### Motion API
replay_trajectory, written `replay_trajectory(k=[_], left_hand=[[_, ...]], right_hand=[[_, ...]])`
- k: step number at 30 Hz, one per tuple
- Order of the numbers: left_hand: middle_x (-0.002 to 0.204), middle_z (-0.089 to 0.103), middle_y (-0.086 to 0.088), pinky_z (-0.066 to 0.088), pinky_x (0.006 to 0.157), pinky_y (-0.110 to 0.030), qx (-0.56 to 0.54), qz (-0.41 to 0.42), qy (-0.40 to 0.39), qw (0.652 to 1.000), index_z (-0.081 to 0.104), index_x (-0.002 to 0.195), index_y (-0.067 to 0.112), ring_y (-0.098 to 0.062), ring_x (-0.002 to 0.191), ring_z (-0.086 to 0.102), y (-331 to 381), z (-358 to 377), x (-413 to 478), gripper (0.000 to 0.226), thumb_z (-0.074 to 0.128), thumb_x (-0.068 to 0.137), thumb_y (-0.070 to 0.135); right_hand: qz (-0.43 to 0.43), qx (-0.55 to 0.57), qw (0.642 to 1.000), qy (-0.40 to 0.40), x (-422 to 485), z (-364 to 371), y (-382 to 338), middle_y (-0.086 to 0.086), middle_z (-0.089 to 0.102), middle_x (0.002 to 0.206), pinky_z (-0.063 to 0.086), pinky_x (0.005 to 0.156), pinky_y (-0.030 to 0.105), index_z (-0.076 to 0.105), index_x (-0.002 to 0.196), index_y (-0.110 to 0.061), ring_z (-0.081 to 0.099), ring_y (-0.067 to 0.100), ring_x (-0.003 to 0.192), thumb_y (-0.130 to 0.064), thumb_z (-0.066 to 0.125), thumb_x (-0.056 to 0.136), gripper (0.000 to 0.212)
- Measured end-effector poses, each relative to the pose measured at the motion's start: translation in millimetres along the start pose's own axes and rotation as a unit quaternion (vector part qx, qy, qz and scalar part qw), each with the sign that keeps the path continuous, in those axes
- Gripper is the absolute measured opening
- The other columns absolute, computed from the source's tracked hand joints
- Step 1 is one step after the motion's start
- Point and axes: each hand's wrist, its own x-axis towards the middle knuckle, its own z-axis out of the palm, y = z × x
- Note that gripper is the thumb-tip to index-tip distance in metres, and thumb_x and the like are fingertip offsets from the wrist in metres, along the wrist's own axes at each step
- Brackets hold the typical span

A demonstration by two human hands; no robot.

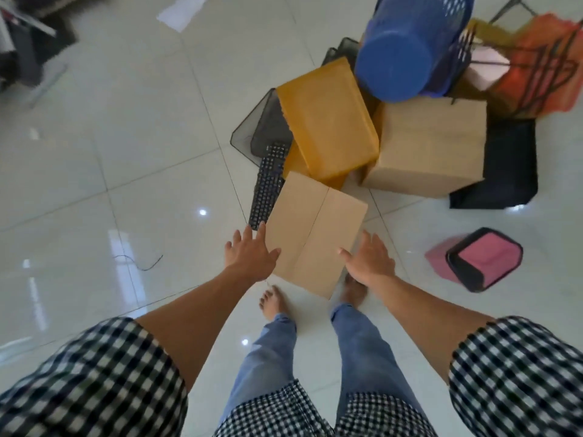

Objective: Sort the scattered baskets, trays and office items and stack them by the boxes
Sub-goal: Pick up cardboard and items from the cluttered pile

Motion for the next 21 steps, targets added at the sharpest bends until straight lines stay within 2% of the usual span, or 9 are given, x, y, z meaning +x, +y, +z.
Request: replay_trajectory(k=[3, 8, 13, 17, 21], left_hand=[[0.166, 0.015, -0.009, 0.026, 0.117, -0.054, -0.002, 0.015, -0.004, 1.0, 0.003, 0.161, 0.026, -0.035, 0.15, 0.019, -17.7, 13.0, 23.6, 0.08, 0.038, 0.099, 0.063], [0.161, 0.028, -0.009, 0.037, 0.111, -0.055, -0.047, 0.015, -0.054, 0.997, 0.005, 0.16, 0.027, -0.038, 0.141, 0.037, -29.9, 46.8, 68.0, 0.083, 0.048, 0.097, 0.059], [0.153, 0.04, -0.012, 0.04, 0.109, -0.053, -0.101, 0.007, -0.087, 0.991, 0.009, 0.161, 0.023, -0.037, 0.137, 0.043, -34.5, 87.4, 121.3, 0.085, 0.055, 0.095, 0.054], [0.14, 0.055, -0.015, 0.047, 0.101, -0.047, -0.166, -0.019, -0.079, 0.983, 0.021, 0.158, 0.017, -0.037, 0.126, 0.054, -31.8, 121.6, 175.3, 0.079, 0.057, 0.096, 0.05], [0.143, 0.054, -0.011, 0.046, 0.102, -0.044, -0.21, -0.041, -0.073, 0.974, 0.027, 0.155, 0.019, -0.036, 0.125, 0.053, -33.9, 158.4, 225.1, 0.069, 0.054, 0.097, 0.045]], right_hand=[[0.037, 0.028, 0.999, -0.025, -0.5, 33.9, 0.3, 0.009, 0.011, 0.168, 0.025, 0.119, 0.055, 0.008, 0.161, -0.021, 0.016, 0.031, 0.153, -0.066, 0.049, 0.095, 0.09], [0.092, 0.119, 0.988, -0.041, 20.2, 79.0, 4.3, 0.013, 0.016, 0.167, 0.031, 0.118, 0.05, 0.008, 0.161, -0.015, 0.025, 0.034, 0.15, -0.061, 0.054, 0.095, 0.093], [0.172, 0.19, 0.966, -0.047, 65.3, 120.7, 20.8, 0.017, 0.036, 0.155, 0.046, 0.101, 0.045, 0.015, 0.158, -0.016, 0.048, 0.04, 0.134, -0.06, 0.059, 0.093, 0.09], [0.216, 0.221, 0.95, -0.05, 117.7, 158.4, 40.7, 0.019, 0.038, 0.154, 0.044, 0.104, 0.044, 0.015, 0.157, -0.014, 0.048, 0.04, 0.134, -0.059, 0.062, 0.092, 0.092], [0.235, 0.275, 0.931, -0.046, 166.7, 193.3, 57.6, 0.016, 0.041, 0.154, 0.043, 0.102, 0.04, 0.016, 0.157, -0.015, 0.047, 0.038, 0.135, -0.058, 0.063, 0.091, 0.092]])
